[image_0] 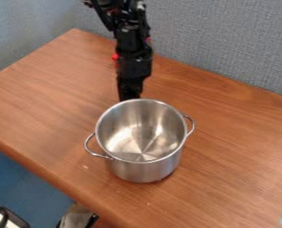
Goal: Move the red object from the metal pot to the table
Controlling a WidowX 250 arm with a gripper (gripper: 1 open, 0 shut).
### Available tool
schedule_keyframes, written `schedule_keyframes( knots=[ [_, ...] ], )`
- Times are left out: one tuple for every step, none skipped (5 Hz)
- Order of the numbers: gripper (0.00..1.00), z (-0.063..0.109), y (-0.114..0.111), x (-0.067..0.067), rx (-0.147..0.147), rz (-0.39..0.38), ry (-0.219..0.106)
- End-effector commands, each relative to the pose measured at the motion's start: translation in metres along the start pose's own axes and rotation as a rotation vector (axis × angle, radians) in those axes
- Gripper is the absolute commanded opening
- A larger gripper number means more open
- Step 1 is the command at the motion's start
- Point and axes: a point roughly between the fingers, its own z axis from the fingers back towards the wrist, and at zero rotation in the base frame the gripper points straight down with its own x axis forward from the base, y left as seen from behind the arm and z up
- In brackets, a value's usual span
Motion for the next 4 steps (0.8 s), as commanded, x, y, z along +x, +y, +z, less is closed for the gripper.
schedule_keyframes(
  knots=[
    [0.0, 0.043, 0.008, 0.0, 0.064, 0.007, -0.084],
    [0.0, 0.067, 0.008, -0.007, 0.086, 0.024, -0.123],
    [0.0, 0.095, 0.012, -0.016, 0.106, 0.054, -0.169],
    [0.0, 0.116, 0.0, -0.02, 0.123, 0.04, -0.164]
  ],
)
